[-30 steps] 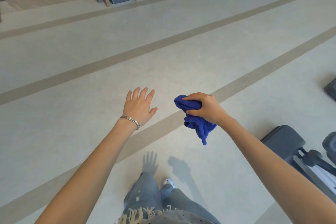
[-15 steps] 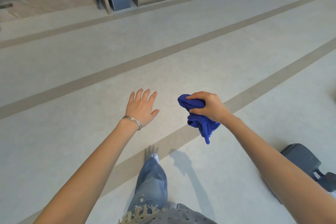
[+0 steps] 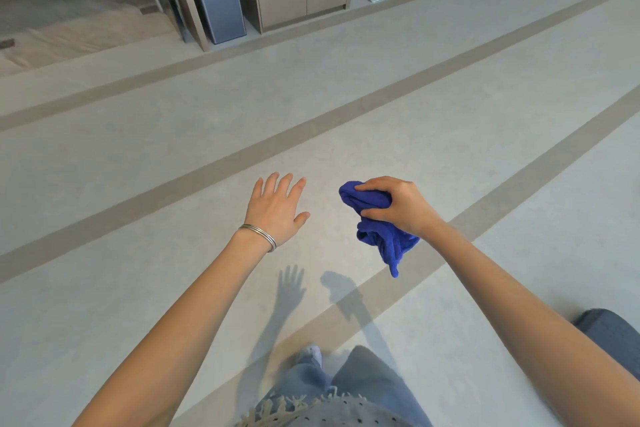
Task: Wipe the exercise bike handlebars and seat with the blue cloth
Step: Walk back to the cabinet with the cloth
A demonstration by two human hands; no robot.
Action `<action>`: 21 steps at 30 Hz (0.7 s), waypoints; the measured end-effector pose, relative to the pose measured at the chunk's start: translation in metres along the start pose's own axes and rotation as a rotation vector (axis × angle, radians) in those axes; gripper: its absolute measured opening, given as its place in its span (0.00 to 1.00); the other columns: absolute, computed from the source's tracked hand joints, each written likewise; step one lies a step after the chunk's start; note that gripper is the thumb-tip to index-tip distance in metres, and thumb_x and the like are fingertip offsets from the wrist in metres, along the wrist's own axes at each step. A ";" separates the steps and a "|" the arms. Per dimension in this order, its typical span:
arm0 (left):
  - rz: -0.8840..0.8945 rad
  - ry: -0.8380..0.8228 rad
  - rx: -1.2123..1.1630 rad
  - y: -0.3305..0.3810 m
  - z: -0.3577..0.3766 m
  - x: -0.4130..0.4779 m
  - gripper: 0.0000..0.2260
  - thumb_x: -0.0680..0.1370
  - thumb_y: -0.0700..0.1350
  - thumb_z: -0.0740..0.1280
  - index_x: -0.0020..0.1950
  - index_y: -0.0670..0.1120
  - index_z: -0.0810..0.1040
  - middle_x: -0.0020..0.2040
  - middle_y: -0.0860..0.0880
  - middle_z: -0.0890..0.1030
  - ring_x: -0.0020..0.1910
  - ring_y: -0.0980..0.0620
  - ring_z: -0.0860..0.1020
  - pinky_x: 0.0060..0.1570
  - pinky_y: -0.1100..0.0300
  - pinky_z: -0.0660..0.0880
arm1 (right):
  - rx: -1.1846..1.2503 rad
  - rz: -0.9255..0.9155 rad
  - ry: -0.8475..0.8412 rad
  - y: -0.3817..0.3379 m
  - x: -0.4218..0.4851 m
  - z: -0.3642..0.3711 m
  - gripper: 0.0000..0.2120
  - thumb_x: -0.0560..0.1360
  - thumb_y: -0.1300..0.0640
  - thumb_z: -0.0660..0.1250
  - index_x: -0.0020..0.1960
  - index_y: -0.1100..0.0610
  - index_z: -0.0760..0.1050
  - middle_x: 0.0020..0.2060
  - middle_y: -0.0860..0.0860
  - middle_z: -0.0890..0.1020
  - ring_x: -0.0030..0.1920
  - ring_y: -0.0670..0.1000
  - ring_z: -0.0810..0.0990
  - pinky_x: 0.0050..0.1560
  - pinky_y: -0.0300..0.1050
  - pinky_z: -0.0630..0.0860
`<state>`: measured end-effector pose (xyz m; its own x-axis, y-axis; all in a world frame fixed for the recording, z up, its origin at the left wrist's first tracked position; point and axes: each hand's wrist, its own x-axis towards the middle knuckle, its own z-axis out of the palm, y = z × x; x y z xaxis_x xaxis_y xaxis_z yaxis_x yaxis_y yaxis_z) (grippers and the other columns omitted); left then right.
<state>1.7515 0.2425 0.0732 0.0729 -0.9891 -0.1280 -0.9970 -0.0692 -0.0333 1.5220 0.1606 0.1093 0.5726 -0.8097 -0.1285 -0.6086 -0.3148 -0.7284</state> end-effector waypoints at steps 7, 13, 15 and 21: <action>-0.006 -0.041 -0.009 -0.022 0.003 0.061 0.29 0.79 0.59 0.54 0.76 0.50 0.50 0.76 0.46 0.56 0.75 0.42 0.53 0.73 0.46 0.52 | 0.015 0.022 -0.024 0.012 0.069 -0.009 0.18 0.66 0.59 0.73 0.55 0.47 0.78 0.52 0.45 0.80 0.50 0.46 0.77 0.51 0.35 0.70; -0.019 -0.028 0.005 -0.033 -0.011 0.148 0.29 0.79 0.59 0.55 0.76 0.49 0.51 0.75 0.46 0.58 0.74 0.42 0.55 0.72 0.47 0.54 | -0.011 0.009 -0.065 0.041 0.144 -0.039 0.18 0.66 0.58 0.73 0.54 0.46 0.78 0.50 0.43 0.79 0.49 0.45 0.76 0.48 0.32 0.68; -0.027 -0.017 -0.002 -0.032 -0.018 0.180 0.29 0.78 0.58 0.56 0.76 0.49 0.52 0.74 0.46 0.60 0.73 0.42 0.56 0.71 0.47 0.56 | -0.001 0.010 -0.058 0.050 0.174 -0.056 0.18 0.66 0.58 0.74 0.54 0.45 0.78 0.50 0.42 0.78 0.49 0.45 0.76 0.48 0.31 0.68; -0.043 0.006 -0.007 -0.024 -0.041 0.279 0.29 0.78 0.58 0.57 0.76 0.49 0.53 0.74 0.45 0.60 0.73 0.42 0.56 0.71 0.47 0.54 | -0.008 -0.028 -0.067 0.064 0.266 -0.112 0.18 0.66 0.59 0.73 0.55 0.48 0.78 0.49 0.44 0.79 0.49 0.47 0.77 0.50 0.37 0.70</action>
<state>1.7947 -0.0369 0.0792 0.1159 -0.9859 -0.1209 -0.9931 -0.1129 -0.0318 1.5737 -0.1299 0.1035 0.6252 -0.7653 -0.1531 -0.5959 -0.3414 -0.7269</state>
